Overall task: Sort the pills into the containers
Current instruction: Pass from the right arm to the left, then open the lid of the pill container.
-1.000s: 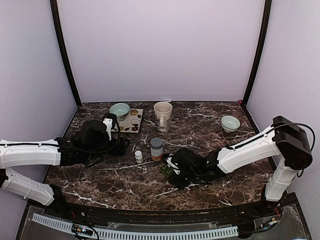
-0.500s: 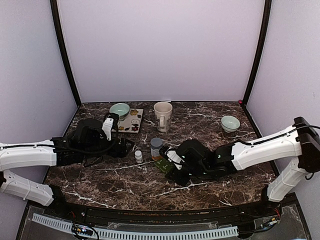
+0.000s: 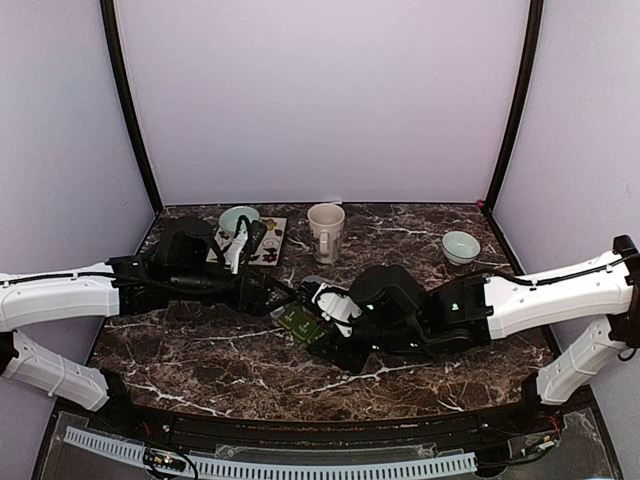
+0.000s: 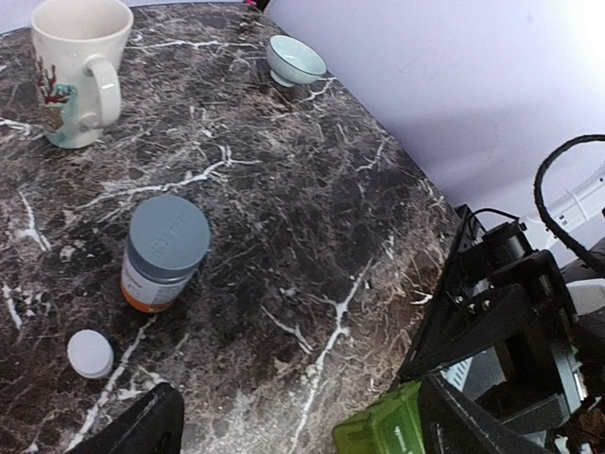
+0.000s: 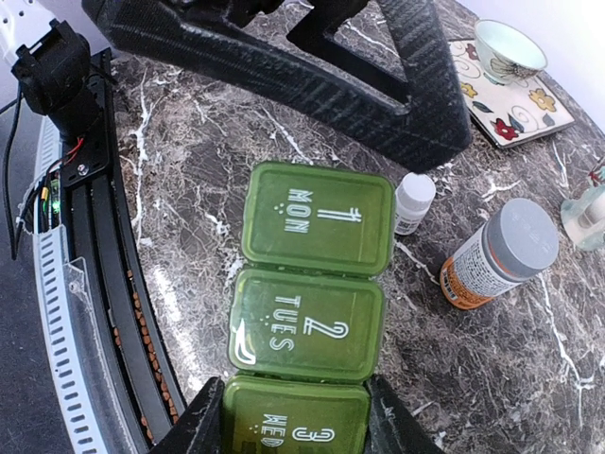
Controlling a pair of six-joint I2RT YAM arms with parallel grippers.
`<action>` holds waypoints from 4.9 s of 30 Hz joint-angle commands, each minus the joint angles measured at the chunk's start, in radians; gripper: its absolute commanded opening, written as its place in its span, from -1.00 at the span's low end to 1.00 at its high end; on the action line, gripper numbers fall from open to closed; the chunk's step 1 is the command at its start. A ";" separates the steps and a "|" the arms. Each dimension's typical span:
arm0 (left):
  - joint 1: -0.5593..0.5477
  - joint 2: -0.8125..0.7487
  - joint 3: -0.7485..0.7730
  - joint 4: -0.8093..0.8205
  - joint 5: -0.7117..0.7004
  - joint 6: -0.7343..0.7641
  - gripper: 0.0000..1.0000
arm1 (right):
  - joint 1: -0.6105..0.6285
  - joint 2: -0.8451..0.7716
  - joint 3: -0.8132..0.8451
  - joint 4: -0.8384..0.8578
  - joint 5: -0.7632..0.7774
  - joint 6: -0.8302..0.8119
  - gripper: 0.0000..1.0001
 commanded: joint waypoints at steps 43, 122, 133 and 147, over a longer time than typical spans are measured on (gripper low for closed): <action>0.070 0.098 0.019 0.054 0.435 -0.124 -1.00 | 0.017 0.069 0.111 0.024 0.186 -0.088 -0.13; 0.102 0.107 0.009 0.029 0.393 -0.132 -1.00 | 0.037 0.098 0.146 -0.039 0.253 0.025 -0.14; 0.103 0.102 0.001 0.026 0.395 -0.128 -1.00 | 0.005 0.036 0.082 -0.014 0.165 0.064 -0.11; 0.105 0.110 0.004 0.021 0.398 -0.121 -1.00 | -0.079 -0.034 0.010 0.051 0.000 0.119 -0.09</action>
